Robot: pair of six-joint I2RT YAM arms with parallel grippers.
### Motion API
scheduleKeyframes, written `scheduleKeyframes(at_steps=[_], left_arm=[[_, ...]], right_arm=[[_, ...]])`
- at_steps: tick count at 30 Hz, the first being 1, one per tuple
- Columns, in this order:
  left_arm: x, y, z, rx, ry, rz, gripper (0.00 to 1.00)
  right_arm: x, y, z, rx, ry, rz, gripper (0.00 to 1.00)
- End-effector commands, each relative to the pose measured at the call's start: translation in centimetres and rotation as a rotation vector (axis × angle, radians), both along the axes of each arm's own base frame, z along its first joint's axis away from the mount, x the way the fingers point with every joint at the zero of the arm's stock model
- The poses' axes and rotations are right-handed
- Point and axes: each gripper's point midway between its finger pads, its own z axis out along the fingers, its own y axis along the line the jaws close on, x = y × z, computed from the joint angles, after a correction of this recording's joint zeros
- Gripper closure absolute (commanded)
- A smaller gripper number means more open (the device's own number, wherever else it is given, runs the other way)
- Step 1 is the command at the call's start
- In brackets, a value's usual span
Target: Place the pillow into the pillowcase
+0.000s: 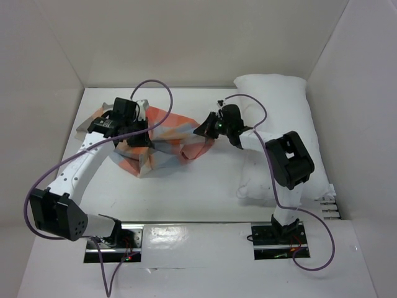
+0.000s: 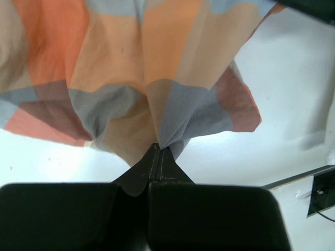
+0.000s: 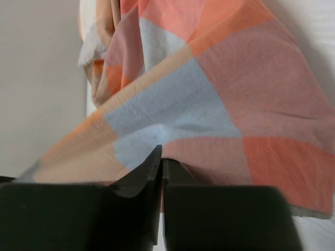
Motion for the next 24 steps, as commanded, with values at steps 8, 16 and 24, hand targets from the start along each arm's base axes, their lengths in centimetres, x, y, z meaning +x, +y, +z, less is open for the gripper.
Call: scheduleKeyframes(at_steps=[8,16,24], left_arm=[[0.3,0.1,2.1,0.089,-0.060,-0.008,0.29],[-0.4,-5.6,5.8,0.051,-0.163,-0.115,0.34],[-0.7,-14.7,-1.2,-0.068,-0.023,-0.130,0.40]], right_arm=[[1.8,-0.1,4.8,-0.041,-0.030,-0.012,1.00],[1.9,-0.1,8.2,-0.021,-0.036,0.007,1.00],[4.4,0.0,6.8,-0.002,-0.009,0.027,1.00]])
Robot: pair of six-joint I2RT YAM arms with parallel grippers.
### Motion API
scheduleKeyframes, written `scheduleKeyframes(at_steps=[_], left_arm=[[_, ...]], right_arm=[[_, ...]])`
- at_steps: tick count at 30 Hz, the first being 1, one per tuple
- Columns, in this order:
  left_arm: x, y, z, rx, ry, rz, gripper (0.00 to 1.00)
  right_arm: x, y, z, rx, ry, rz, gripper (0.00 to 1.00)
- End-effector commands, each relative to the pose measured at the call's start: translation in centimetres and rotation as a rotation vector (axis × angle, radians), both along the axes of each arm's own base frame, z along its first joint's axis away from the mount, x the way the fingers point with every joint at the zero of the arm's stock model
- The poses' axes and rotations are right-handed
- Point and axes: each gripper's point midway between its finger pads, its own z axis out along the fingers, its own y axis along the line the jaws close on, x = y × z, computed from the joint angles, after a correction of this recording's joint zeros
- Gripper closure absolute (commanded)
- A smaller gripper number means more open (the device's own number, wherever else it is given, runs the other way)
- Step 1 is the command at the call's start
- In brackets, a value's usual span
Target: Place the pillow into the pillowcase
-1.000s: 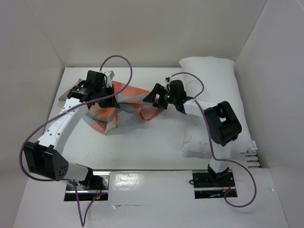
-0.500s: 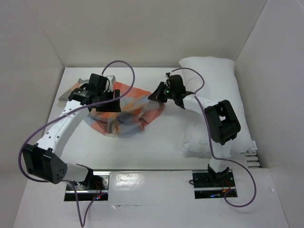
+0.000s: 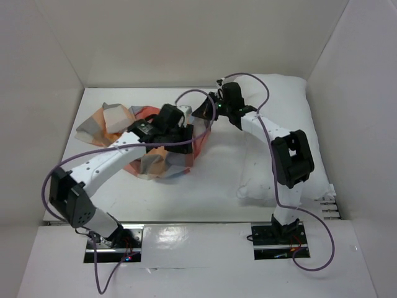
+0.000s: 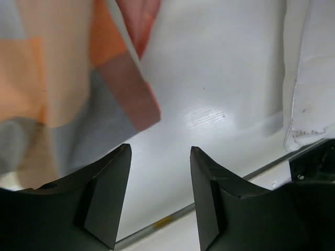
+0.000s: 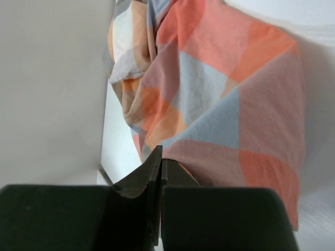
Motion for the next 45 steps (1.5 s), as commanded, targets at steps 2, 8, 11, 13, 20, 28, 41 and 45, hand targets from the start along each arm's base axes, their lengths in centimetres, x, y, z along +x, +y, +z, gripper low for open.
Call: scheduleKeyframes(at_steps=[2,8,11,13,20,28,41,45], left_arm=[[1.7,-3.1,-2.6,-0.063,0.020,0.120,0.36],[6.2,-0.5,-5.4,0.010,0.019,0.262,0.19],[8.7,0.8,-6.8,0.027,0.045,0.284,0.31],[10.4,2.1,-8.3,0.024,0.070,0.307,0.44],[12.7,4.6,-8.3,-0.026,0.076,0.340,0.56],[9.6,7.7,0.1,-0.042,-0.070,0.382,0.42],[5.0,6.7,3.0,-0.122,-0.066,0.299,0.41],[4.2,5.2,3.6,-0.126,-0.055,0.252,0.39]], right_arm=[[1.9,-0.5,-1.4,0.035,0.024,0.007,1.00],[4.9,-1.6,-1.9,0.030,0.006,0.096,0.62],[3.7,-3.7,-2.0,0.006,-0.019,0.054,0.40],[2.5,-4.9,1.0,0.017,-0.087,0.030,0.35],[-3.8,-5.7,-2.0,-0.094,-0.059,0.065,0.35],[-11.5,-3.6,-10.4,-0.241,0.070,0.226,0.27],[-15.3,0.3,-14.2,-0.078,0.129,0.416,0.40],[-15.1,1.3,-14.0,-0.032,0.109,0.426,0.48]])
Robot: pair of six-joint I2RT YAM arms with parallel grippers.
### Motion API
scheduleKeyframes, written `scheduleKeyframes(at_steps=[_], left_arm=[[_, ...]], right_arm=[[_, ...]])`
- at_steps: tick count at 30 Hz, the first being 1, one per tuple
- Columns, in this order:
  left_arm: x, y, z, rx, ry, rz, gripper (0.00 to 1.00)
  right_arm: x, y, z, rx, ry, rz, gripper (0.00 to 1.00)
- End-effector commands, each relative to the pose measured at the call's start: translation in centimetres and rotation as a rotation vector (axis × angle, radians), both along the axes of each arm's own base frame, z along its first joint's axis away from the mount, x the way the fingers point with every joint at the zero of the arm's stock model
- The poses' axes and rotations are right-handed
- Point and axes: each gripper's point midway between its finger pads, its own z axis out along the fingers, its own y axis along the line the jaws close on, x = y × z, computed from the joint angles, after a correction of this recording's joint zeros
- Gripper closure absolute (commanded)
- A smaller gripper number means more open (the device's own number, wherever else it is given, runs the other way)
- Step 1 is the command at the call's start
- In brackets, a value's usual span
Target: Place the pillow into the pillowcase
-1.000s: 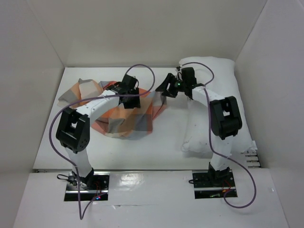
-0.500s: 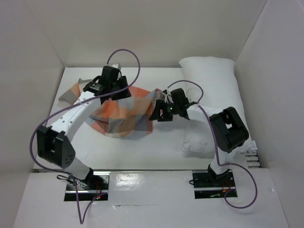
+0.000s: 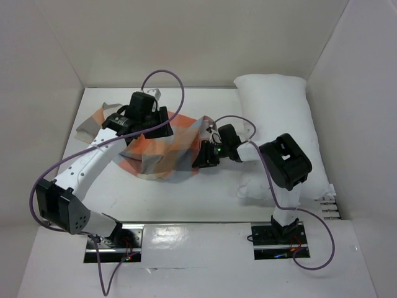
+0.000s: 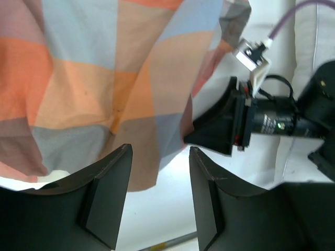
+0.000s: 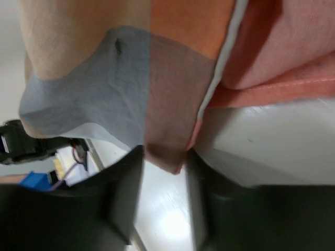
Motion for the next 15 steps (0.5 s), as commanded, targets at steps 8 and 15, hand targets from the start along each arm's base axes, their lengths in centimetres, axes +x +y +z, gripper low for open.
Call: scheduleKeyframes(at_steps=[8,15], left_arm=[[-4.1,-2.6,0.2,0.003,0.069,-0.115,0.43],[-8.6,-5.1,-2.2,-0.038,0.076,-0.208,0.43]], right_arm=[[1.4,1.8,6.1,0.099,-0.154,-0.006,1.00],[2.0,4.1,12.4,0.144,-0.277,0.064,1.00]])
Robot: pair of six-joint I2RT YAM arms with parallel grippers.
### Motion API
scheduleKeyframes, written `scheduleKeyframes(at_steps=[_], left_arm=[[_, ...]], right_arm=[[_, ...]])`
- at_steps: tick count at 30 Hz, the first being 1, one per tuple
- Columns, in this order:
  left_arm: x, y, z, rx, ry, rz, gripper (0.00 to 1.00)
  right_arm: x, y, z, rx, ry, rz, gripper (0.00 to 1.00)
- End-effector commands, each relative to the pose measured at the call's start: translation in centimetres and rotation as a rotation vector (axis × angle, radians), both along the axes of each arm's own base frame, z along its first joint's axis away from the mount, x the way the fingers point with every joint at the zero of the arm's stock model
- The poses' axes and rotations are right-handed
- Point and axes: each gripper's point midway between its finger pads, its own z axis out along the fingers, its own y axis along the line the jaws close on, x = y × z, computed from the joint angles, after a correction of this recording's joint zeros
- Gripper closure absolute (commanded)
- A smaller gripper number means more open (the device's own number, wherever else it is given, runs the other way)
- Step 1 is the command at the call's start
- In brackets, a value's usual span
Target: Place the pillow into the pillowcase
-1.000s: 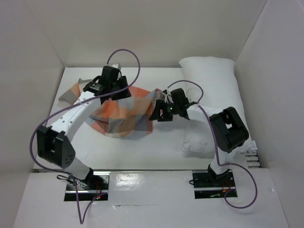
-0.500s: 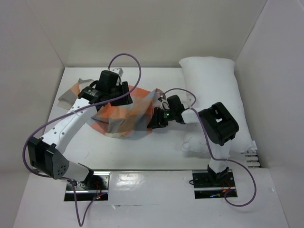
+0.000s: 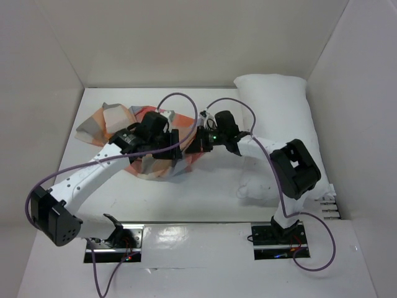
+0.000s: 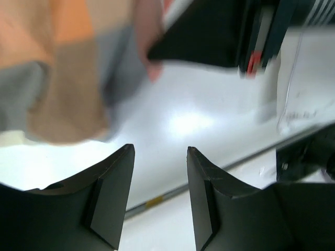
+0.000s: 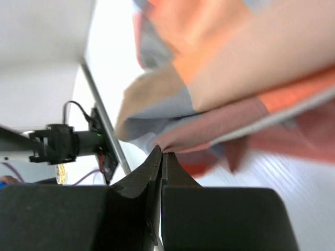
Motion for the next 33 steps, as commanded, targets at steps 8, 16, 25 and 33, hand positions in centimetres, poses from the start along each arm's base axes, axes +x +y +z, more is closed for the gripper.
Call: scheduleKeyframes(at_steps=[8,16,25,33], left_arm=[[-0.2,0.1,-0.4,-0.001,-0.113,0.063,0.39],[3.0,0.8,-1.6,0.094,-0.206,0.138,0.25],[4.7,-0.7,-3.5,0.121,-0.199,0.099,0.73],[5.2,1.2,-1.5,0.087,-0.237,0.122,1.00]], right_arm=[[0.4,3.1,10.0,0.176,-0.153,0.085,1.00],[0.0,3.4,11.2,0.221,-0.133,0.099,1.00],[0.5,3.7,13.1,0.241,-0.142,0.095,1.00],[5.3,0.7,13.7,0.014,-0.251,-0.090,0.01]])
